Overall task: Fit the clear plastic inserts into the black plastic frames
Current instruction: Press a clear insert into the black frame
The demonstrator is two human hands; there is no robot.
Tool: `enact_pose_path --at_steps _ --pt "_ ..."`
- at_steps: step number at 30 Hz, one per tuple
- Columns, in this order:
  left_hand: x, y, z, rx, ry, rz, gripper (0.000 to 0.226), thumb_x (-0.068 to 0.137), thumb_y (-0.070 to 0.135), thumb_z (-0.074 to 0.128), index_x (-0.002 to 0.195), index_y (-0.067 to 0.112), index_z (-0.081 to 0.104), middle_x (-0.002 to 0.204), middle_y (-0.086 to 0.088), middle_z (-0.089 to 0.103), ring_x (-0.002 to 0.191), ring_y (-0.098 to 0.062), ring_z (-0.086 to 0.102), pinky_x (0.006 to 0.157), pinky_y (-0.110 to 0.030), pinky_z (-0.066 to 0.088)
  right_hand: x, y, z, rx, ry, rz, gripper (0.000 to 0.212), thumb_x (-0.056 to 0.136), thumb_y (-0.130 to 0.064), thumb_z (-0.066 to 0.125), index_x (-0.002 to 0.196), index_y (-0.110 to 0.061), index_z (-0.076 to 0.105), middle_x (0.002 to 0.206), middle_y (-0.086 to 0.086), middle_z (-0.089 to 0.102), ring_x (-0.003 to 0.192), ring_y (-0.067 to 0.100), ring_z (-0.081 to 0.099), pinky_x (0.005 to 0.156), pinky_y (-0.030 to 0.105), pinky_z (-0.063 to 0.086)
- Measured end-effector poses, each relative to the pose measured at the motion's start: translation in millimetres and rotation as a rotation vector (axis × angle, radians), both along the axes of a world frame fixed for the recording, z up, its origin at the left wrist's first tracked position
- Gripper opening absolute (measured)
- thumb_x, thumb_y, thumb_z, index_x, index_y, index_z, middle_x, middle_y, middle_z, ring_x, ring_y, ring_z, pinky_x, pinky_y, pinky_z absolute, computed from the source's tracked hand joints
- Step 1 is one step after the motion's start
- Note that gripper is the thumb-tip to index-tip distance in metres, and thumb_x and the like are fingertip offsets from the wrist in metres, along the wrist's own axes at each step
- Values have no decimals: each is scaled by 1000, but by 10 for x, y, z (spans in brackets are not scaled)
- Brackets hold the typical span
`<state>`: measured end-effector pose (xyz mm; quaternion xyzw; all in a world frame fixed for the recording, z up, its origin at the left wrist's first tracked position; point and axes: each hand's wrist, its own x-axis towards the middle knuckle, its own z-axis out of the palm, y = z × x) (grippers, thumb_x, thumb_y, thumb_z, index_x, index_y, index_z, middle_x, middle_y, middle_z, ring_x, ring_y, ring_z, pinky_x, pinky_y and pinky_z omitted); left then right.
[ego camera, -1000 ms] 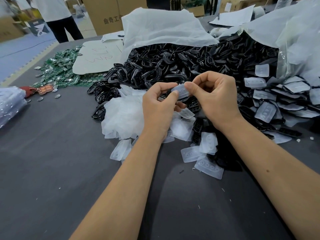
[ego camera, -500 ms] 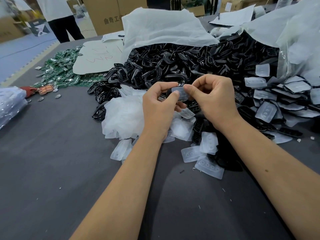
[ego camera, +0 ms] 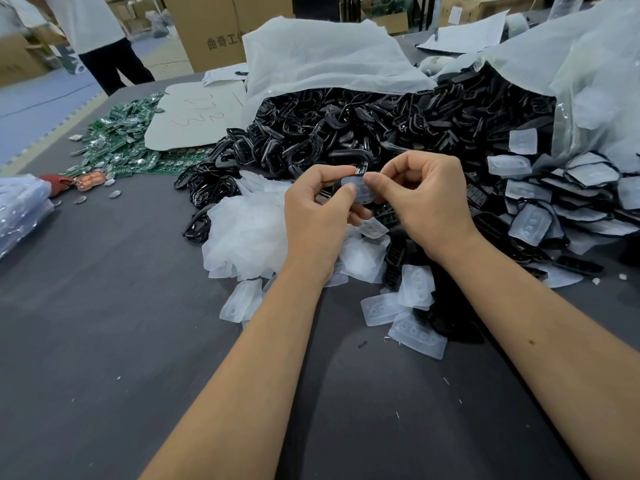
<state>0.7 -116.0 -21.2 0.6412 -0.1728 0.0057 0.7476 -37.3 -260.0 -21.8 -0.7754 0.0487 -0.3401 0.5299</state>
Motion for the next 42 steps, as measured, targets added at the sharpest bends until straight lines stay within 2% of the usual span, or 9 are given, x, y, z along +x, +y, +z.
enact_pose_path --at_steps 6,17,29,36,42 --pt "-6 2 3 13 -7 11 19 91 -3 62 101 9 72 88 -11 74 58 -25 70 53 -25 51 -12 -6 12 -5 -2 41 21 85 -23 87 79 -9 74 70 0 75 62 17 71 59 25 55" --pt "-10 -3 3 30 -1 9 17 92 -2 63 101 8 73 89 -10 75 57 -24 69 52 -26 51 -4 -16 6 0 -3 2 22 85 -26 87 79 -10 74 71 5 74 66 29 71 66 44 61" --pt "-24 3 12 51 -9 11 17 92 -3 63 101 8 73 83 -1 76 56 -23 69 53 -25 52 -23 20 38 -9 13 -23 23 86 -27 86 79 -9 74 70 3 74 64 24 73 66 44 62" --pt "-23 1 16 56 -6 14 16 96 -4 62 101 7 73 92 -12 76 56 -23 69 53 -25 51 -36 37 49 -16 25 -52 24 87 -28 84 76 -10 73 68 1 74 62 22 72 65 39 61" --pt "-26 7 16 52 -3 18 16 96 -4 62 101 7 73 93 -13 76 56 -24 69 53 -26 51 -34 37 47 -16 37 -59 25 87 -29 84 75 -11 73 67 2 74 63 24 72 64 38 61"
